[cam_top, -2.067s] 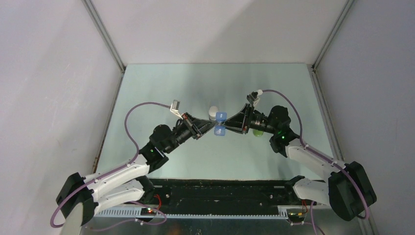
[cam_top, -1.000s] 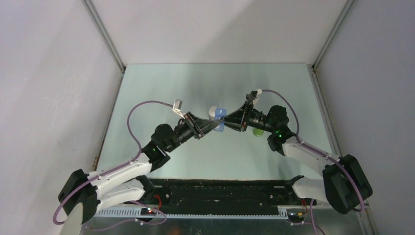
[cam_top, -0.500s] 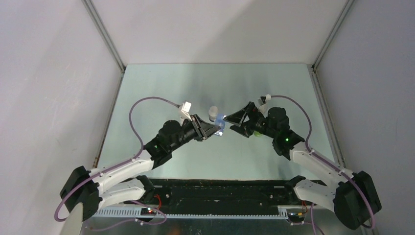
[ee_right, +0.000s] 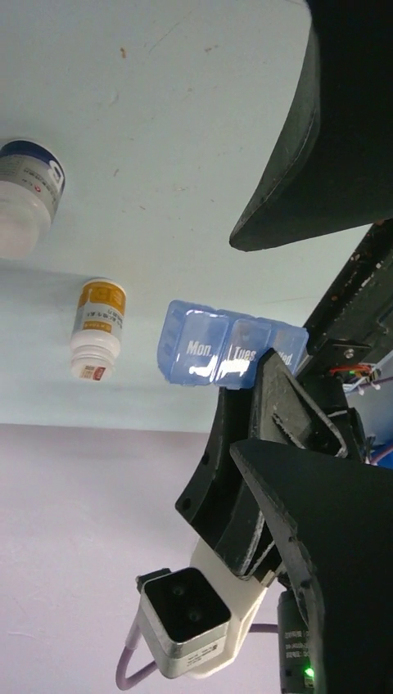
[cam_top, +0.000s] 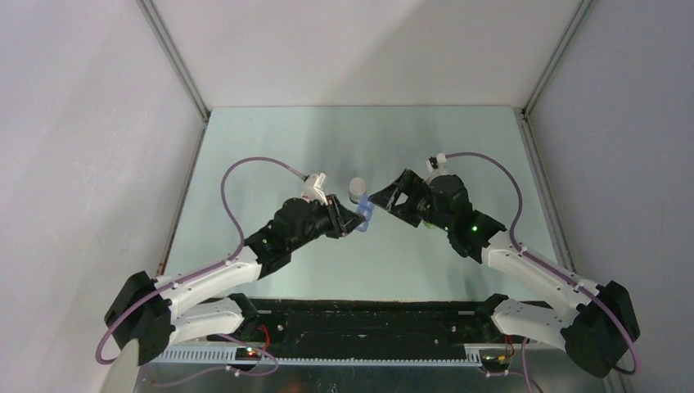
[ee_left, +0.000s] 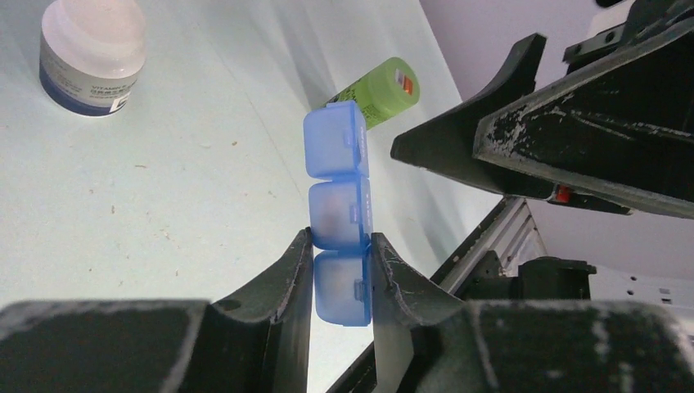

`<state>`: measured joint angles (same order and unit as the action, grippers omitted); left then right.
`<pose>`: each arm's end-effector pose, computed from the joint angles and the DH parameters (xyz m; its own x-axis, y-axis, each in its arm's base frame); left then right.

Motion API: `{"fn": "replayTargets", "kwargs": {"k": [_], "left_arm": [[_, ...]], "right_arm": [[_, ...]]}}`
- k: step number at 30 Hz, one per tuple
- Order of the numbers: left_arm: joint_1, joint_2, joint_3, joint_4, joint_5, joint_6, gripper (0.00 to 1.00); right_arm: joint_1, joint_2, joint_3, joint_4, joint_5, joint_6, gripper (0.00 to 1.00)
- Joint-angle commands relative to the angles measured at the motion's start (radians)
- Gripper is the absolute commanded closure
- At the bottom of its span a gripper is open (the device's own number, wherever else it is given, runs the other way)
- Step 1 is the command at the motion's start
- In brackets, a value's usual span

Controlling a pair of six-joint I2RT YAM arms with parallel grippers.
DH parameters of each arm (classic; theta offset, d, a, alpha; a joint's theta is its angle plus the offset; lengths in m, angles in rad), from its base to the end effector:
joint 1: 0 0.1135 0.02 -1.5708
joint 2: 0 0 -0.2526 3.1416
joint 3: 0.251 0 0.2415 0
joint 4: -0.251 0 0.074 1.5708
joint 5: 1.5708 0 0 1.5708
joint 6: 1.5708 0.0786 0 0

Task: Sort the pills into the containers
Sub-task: Open the pill container.

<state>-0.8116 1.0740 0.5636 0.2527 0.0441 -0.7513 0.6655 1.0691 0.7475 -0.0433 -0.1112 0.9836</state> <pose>0.1906 -0.2059 0.2347 -0.6429 -0.3132 -0.6990 0.4313 0.6061 -0.6683 0.2161 0.1807 0.2637 -0.7343 0.4755 -0.4846 -0.1515 0.5811 0.7996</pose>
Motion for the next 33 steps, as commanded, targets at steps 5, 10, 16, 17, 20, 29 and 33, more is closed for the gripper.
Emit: {"fn": "replayTargets", "kwargs": {"k": [5, 10, 16, 17, 20, 29, 33], "left_arm": [[-0.004, 0.006, 0.056, 0.011, -0.011, 0.059, 1.00], [-0.004, 0.007, 0.056, 0.016, -0.002, 0.061, 1.00], [-0.005, 0.006, 0.056, 0.025, 0.022, 0.064, 1.00], [-0.005, 0.007, 0.056, 0.025, 0.025, 0.064, 1.00], [-0.005, 0.003, 0.056, 0.021, 0.029, 0.071, 1.00], [-0.005, -0.028, 0.055, -0.018, -0.001, 0.045, 1.00], [0.008, -0.062, 0.034, -0.027, -0.013, 0.001, 1.00]], "right_arm": [[0.044, 0.094, 0.137, -0.096, 0.152, -0.043, 0.13], [0.052, 0.149, 0.164, -0.081, 0.128, -0.047, 0.18], [0.068, 0.195, 0.180, -0.074, 0.123, -0.034, 0.27], [0.069, 0.201, 0.180, -0.072, 0.124, -0.033, 0.29], [0.072, 0.211, 0.180, -0.054, 0.089, -0.027, 0.34], [0.074, 0.231, 0.178, -0.017, 0.024, 0.027, 0.61], [0.062, 0.200, 0.144, 0.067, -0.042, 0.032, 0.71]]}}
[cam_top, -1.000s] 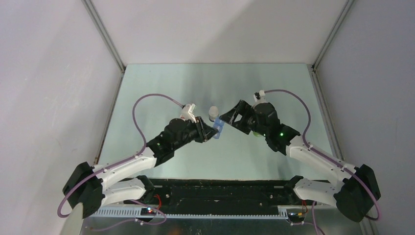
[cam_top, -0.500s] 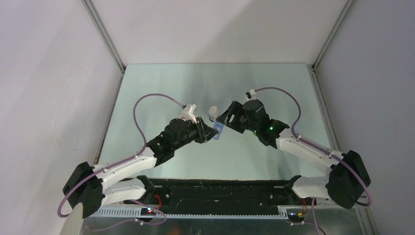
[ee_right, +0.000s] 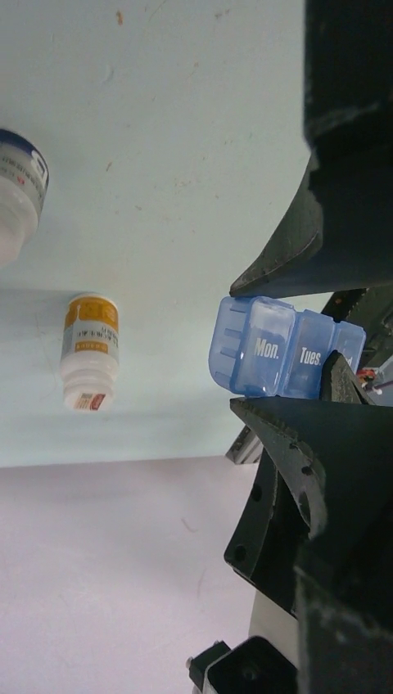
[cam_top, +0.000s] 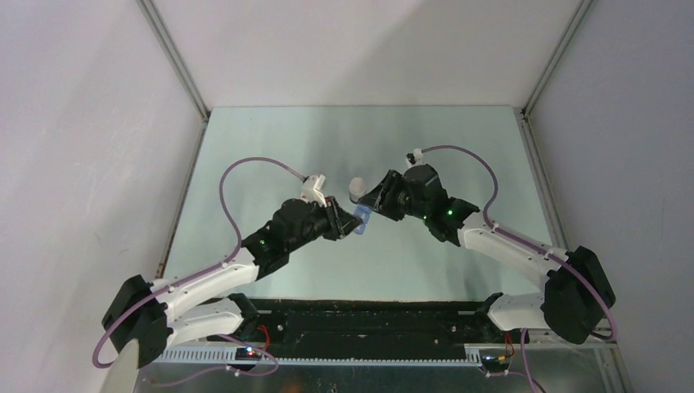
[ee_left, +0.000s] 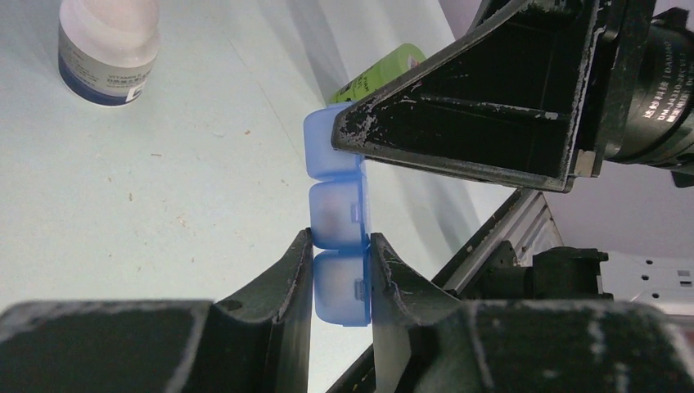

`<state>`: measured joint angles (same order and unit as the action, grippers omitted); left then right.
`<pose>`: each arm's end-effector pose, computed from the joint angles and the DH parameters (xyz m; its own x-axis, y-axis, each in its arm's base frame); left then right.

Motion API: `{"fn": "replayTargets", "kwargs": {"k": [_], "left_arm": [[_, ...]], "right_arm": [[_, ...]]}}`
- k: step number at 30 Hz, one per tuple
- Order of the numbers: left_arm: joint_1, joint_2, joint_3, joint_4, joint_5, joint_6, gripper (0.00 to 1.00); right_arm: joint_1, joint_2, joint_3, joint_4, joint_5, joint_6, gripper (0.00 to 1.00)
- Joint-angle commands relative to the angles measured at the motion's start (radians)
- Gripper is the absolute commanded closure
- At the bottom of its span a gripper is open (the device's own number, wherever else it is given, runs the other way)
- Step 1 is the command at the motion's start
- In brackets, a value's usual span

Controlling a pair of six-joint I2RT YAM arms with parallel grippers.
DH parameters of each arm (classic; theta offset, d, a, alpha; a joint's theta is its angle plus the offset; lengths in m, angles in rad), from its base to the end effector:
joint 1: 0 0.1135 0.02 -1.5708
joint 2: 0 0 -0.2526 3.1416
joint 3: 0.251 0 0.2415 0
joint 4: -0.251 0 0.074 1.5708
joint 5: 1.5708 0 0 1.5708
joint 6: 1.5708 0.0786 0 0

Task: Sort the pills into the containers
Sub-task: Open the pill container.

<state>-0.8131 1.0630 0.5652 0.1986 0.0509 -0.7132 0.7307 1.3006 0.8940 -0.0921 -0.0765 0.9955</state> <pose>0.1875 -0.2040 0.2303 -0.6497 -0.2640 -0.7129 0.4414 0.6324 -0.6365 0.2380 0.2214 0.2466 -0.7940 0.4118 -0.4471 -0.0904 0.6474 0.7567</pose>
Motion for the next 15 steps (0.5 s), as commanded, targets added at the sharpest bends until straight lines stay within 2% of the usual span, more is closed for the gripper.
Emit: {"fn": "replayTargets", "kwargs": {"k": [1, 9, 15], "left_arm": [[0.015, -0.058, 0.024, 0.047, -0.013, -0.061, 1.00], [0.078, -0.063, -0.044, 0.204, 0.104, -0.187, 1.00], [0.088, -0.062, -0.050, 0.253, 0.134, -0.228, 1.00]], "right_arm": [[-0.007, -0.047, -0.021, 0.134, -0.105, 0.021, 0.73], [-0.087, -0.085, -0.143, 0.416, -0.321, 0.020, 0.75], [-0.114, -0.087, -0.184, 0.502, -0.396, 0.034, 0.73]]}}
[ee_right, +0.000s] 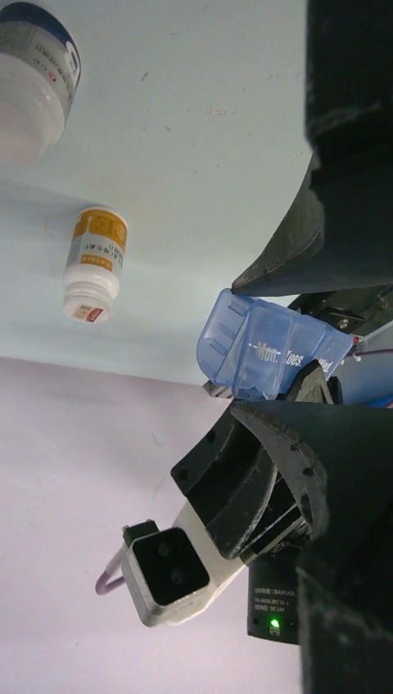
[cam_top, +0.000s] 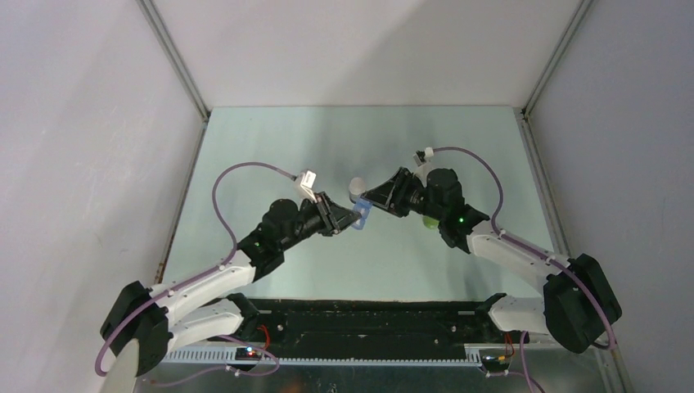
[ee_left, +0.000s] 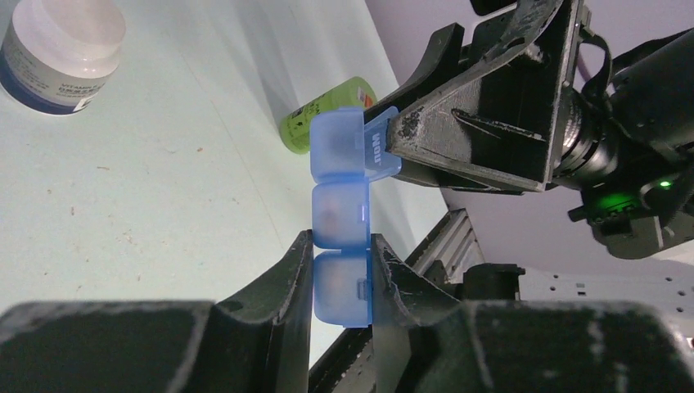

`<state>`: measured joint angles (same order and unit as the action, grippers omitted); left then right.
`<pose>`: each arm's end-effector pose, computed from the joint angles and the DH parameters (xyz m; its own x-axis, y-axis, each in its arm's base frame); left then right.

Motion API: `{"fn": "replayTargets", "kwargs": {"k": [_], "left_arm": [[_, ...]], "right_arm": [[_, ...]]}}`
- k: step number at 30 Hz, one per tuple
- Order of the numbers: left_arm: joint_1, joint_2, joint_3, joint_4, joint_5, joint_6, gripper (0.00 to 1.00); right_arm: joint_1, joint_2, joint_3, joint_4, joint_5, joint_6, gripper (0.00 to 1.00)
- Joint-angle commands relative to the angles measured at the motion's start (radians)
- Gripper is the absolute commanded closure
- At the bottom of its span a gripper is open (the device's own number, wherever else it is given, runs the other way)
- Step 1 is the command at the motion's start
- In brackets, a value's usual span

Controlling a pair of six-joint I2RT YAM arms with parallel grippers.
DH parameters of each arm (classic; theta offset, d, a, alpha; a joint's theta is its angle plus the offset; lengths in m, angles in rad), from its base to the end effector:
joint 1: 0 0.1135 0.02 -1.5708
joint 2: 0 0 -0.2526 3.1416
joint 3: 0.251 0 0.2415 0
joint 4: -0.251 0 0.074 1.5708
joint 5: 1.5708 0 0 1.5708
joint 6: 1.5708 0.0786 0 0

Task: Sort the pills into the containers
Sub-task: Open the pill container.

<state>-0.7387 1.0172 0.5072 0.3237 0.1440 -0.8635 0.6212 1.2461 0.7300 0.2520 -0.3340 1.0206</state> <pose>0.1919 -0.1900 0.2384 -0.6747 -0.4030 -0.6183 0.3967 0.5085 -0.7642 0.2416 0.2046 0.2509 -0.7990 0.4184 -0.4318 -0.2411 0.4349 0.8676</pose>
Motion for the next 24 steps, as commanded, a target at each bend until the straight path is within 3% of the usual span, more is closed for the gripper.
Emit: {"fn": "replayTargets", "kwargs": {"k": [1, 5, 16, 19, 24], "left_arm": [[0.014, -0.019, 0.007, 0.134, 0.041, -0.086, 1.00], [0.021, -0.034, -0.008, 0.171, 0.040, -0.121, 1.00], [0.024, -0.086, -0.004, 0.171, -0.005, -0.117, 1.00], [0.024, -0.091, 0.001, 0.168, -0.011, -0.115, 1.00], [0.026, -0.135, 0.004, 0.142, -0.037, -0.101, 1.00]], "right_arm": [[-0.009, -0.035, -0.030, 0.177, -0.152, 0.017, 0.69], [-0.036, -0.042, -0.081, 0.236, -0.154, 0.053, 0.55], [-0.037, -0.115, -0.086, 0.029, -0.015, -0.014, 0.34], [-0.038, -0.132, -0.089, -0.010, 0.011, -0.023, 0.39], [-0.038, -0.163, -0.112, -0.004, 0.040, -0.014, 0.60]]}}
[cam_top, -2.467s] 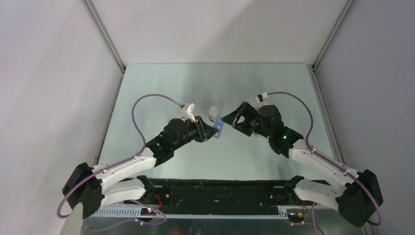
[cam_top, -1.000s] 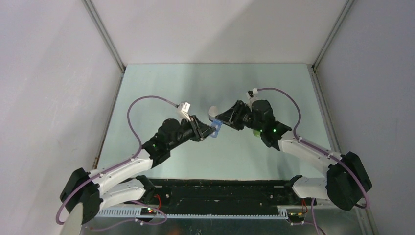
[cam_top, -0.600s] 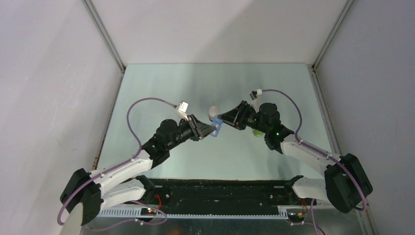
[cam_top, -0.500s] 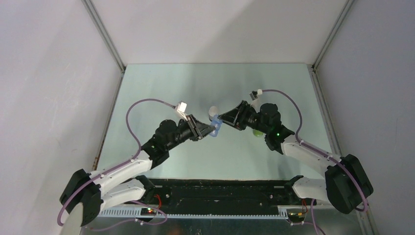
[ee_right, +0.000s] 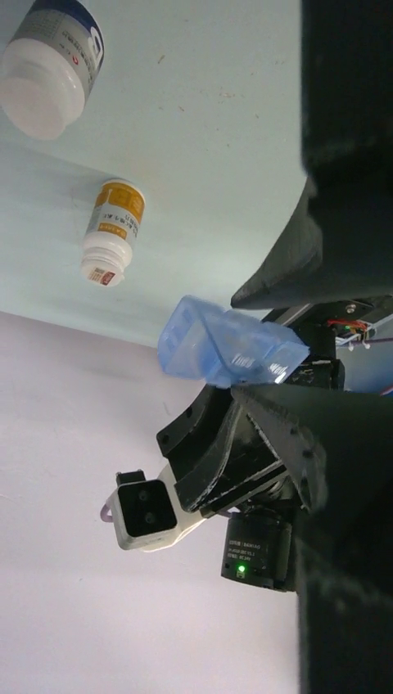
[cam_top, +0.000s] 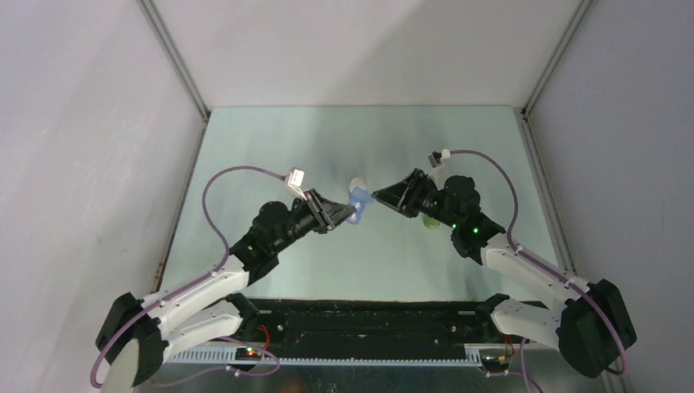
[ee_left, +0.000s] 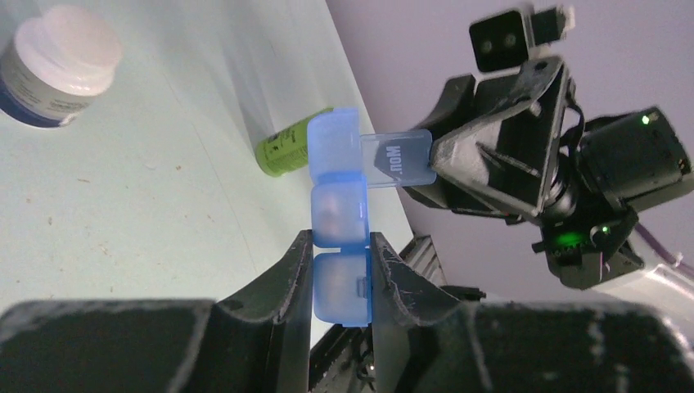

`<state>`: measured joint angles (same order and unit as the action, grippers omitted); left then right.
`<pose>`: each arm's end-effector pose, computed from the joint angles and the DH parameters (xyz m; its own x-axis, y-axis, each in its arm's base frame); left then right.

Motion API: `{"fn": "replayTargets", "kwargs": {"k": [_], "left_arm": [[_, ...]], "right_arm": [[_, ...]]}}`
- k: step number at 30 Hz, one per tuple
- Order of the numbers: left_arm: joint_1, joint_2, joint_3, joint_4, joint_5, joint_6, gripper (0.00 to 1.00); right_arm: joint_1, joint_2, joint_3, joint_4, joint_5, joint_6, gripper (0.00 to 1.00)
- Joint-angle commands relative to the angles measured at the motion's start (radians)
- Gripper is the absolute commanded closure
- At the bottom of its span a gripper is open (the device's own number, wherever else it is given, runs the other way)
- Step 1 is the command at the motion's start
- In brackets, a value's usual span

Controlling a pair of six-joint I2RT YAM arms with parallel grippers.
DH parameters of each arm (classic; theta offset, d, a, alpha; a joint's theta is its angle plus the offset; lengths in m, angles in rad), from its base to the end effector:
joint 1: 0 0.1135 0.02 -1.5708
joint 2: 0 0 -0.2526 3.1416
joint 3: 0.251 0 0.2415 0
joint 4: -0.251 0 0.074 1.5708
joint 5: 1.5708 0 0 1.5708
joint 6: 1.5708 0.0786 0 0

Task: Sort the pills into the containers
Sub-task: Open the pill container.

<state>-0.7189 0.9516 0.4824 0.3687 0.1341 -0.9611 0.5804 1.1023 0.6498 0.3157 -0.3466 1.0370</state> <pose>0.1890 -0.1793 0.2517 -0.6604 -0.5017 -0.5587 0.3692 0.4310 -0.8234 0.2271 0.1809 0.2704 -0.7443 0.4802 -0.4642 -0.3074 0.3707 0.8764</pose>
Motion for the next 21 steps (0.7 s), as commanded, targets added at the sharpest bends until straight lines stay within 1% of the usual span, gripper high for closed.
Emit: {"fn": "replayTargets", "kwargs": {"k": [1, 2, 4, 6, 8, 11, 14, 15, 16, 17, 19, 21], "left_arm": [[0.007, -0.074, 0.034, 0.088, -0.027, -0.001, 1.00], [0.006, -0.077, 0.035, 0.085, -0.025, 0.003, 1.00], [0.005, -0.084, 0.035, 0.086, -0.022, 0.005, 1.00], [0.005, -0.090, 0.036, 0.081, -0.020, 0.006, 1.00], [0.006, -0.093, 0.036, 0.076, -0.020, 0.007, 1.00], [0.006, -0.093, 0.035, 0.074, -0.017, 0.008, 1.00], [0.006, -0.093, 0.035, 0.075, -0.017, 0.007, 1.00], [0.007, -0.092, 0.035, 0.076, -0.016, 0.005, 1.00], [0.006, -0.091, 0.036, 0.076, -0.015, 0.004, 1.00], [0.006, -0.091, 0.036, 0.077, -0.015, 0.003, 1.00], [0.007, -0.088, 0.037, 0.078, -0.013, 0.002, 1.00], [0.006, -0.085, 0.038, 0.082, -0.008, -0.002, 1.00]], "right_arm": [[0.002, -0.022, -0.037, -0.062, 0.054, -0.027, 0.62], [0.002, -0.023, -0.039, -0.056, 0.049, -0.027, 0.67], [-0.004, -0.018, -0.046, -0.024, 0.018, -0.019, 0.73], [-0.006, -0.012, -0.052, 0.026, -0.009, -0.015, 0.76], [-0.009, -0.007, -0.056, 0.052, -0.026, -0.012, 0.79], [-0.013, 0.001, -0.056, 0.084, -0.054, -0.012, 0.79], [-0.021, 0.003, -0.056, 0.127, -0.080, -0.018, 0.68], [-0.024, 0.004, -0.056, 0.135, -0.093, -0.018, 0.59], [-0.025, 0.004, -0.056, 0.151, -0.100, -0.020, 0.55], [-0.027, 0.004, -0.056, 0.158, -0.113, -0.021, 0.49], [-0.028, 0.004, -0.057, 0.182, -0.128, -0.023, 0.44], [-0.029, 0.007, -0.060, 0.205, -0.132, -0.011, 0.43]]}}
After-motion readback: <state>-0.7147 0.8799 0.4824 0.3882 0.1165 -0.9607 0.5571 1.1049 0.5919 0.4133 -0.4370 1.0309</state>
